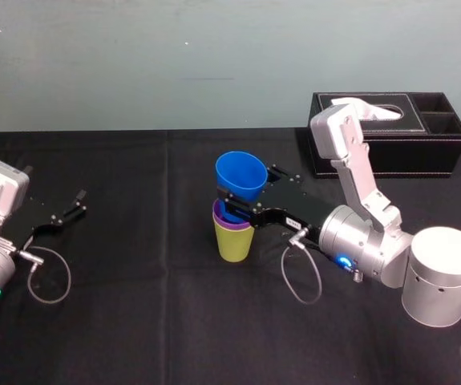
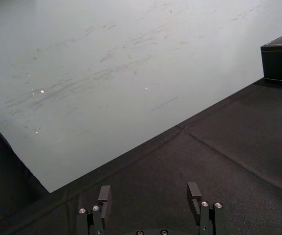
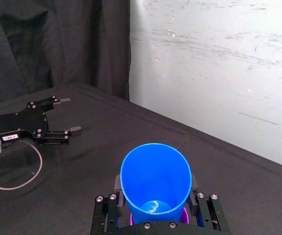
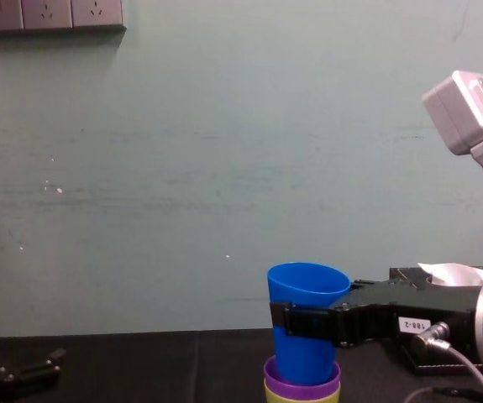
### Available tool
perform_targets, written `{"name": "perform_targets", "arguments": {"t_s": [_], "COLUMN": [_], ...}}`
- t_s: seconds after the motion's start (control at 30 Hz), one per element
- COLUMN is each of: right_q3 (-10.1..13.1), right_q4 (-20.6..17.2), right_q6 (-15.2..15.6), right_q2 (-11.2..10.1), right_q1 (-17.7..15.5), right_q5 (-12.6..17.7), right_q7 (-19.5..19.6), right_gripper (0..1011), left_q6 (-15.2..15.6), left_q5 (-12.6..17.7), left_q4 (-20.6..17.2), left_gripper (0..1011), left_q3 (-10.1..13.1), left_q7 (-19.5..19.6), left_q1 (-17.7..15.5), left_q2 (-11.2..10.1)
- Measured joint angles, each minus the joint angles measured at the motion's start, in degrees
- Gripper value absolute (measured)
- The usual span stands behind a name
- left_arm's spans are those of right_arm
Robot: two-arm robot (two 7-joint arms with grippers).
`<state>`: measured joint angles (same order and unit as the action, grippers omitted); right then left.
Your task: Stack the three plastic cups sequentially using one hand.
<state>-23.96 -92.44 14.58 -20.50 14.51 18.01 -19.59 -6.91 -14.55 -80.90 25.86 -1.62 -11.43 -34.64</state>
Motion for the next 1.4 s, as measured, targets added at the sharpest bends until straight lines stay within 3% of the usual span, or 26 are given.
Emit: {"name": "perform_targets", "arguments": {"t_s": [1.4], "right_q3": [-0.24], "right_q4": [3.04], "right_q6": [-1.18], "right_q2": [0.99], "right_q1": [-0.2], "right_q5": [-1.39], "right_q7": [-0.15], "right_gripper": [726], "left_q6": [0.0], "left_q5": [0.0], "left_q4": [0.0], "left_gripper": [1010], "left_q3": [0.0], "left_q7": [0.0], "left_q1": [0.0], "left_q2": [0.0]}}
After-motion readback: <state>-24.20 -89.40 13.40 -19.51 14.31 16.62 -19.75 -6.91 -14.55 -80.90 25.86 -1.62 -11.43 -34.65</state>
